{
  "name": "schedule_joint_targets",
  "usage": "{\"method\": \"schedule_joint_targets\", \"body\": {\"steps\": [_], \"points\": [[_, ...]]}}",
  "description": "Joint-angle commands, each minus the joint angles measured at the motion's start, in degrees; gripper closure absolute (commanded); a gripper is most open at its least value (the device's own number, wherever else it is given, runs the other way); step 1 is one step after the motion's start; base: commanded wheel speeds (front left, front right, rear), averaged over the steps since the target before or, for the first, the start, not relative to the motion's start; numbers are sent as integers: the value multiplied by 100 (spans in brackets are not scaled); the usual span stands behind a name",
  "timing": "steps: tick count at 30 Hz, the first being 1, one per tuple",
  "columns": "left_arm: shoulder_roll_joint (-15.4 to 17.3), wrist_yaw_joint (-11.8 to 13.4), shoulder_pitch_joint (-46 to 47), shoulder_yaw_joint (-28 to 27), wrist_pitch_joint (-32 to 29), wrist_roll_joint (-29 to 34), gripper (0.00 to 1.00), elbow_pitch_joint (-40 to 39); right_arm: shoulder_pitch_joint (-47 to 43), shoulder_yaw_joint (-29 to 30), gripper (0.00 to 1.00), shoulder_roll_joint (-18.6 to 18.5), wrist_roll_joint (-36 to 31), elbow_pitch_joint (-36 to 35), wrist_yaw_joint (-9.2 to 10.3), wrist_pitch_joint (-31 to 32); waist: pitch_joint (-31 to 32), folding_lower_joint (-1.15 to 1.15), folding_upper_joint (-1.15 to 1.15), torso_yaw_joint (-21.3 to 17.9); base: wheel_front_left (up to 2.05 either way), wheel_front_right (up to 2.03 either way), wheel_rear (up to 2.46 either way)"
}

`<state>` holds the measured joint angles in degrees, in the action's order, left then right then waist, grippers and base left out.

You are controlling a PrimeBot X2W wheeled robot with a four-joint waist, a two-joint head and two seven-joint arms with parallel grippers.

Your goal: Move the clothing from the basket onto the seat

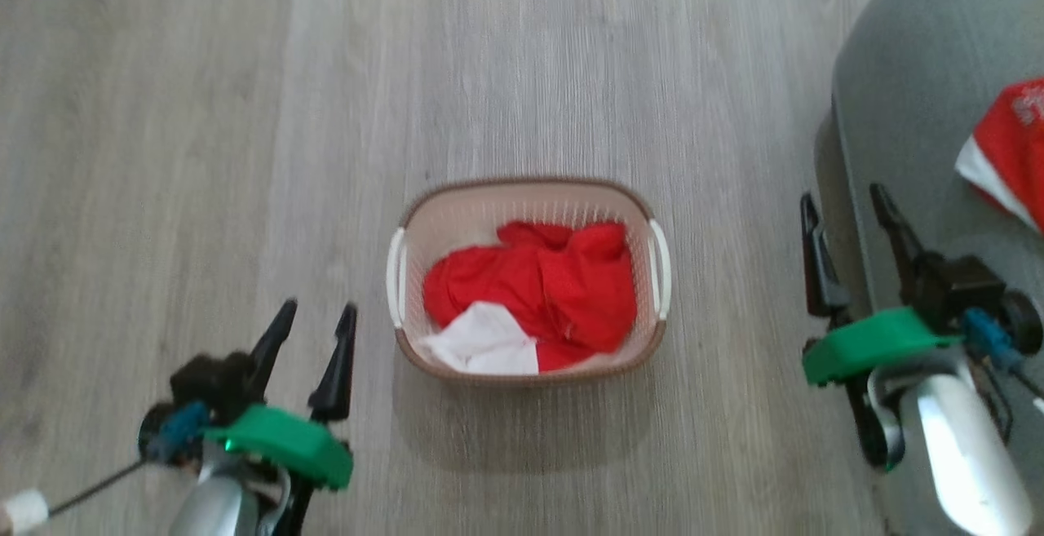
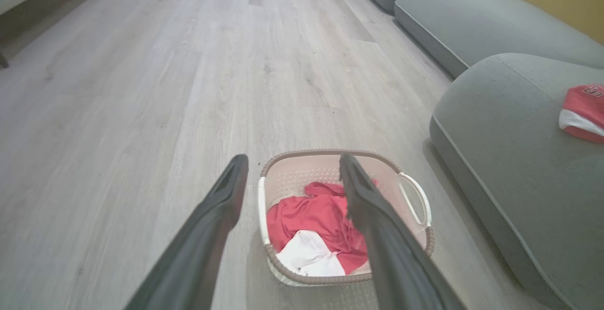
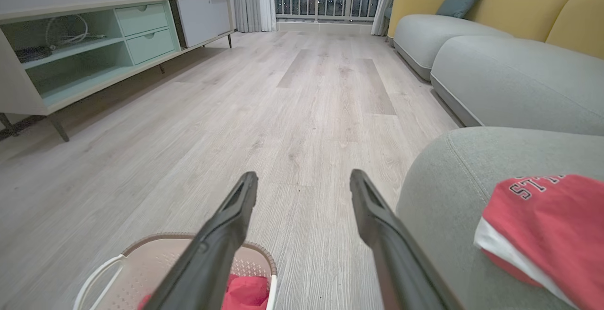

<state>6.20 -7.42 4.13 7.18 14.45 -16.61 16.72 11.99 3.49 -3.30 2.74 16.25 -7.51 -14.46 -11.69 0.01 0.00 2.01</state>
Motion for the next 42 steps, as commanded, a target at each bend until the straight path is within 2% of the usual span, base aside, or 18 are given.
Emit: {"method": "schedule_joint_targets", "body": {"steps": [1, 11, 21, 33, 42], "points": [[128, -6, 340, -101, 55, -70, 0, -186, 253, -99, 0, 38, -77, -248, 2, -53, -469, -1, 0, -122, 0, 0, 0], [374, -7, 1472, 597, 55, -519, 0, -36, 895, -61, 0, 41, -296, -847, 2, -53, -2009, -1, 0, -328, 0, 0, 0], [485, -7, 2652, 1028, 55, -640, 0, 329, 1238, -3, 0, 42, -531, -1293, 2, -53, -2934, -1, 0, -400, 0, 0, 0], [465, -7, 3661, 1396, 55, -553, 0, 656, 1340, -11, 0, 42, -626, -1469, 2, -53, -3460, -1, 0, -413, 0, 0, 0], [481, -7, 4296, 1955, 55, -364, 0, 728, 1374, -108, 0, 42, -425, -1489, 2, -53, -3638, -1, 0, -687, 0, 0, 0]]}}
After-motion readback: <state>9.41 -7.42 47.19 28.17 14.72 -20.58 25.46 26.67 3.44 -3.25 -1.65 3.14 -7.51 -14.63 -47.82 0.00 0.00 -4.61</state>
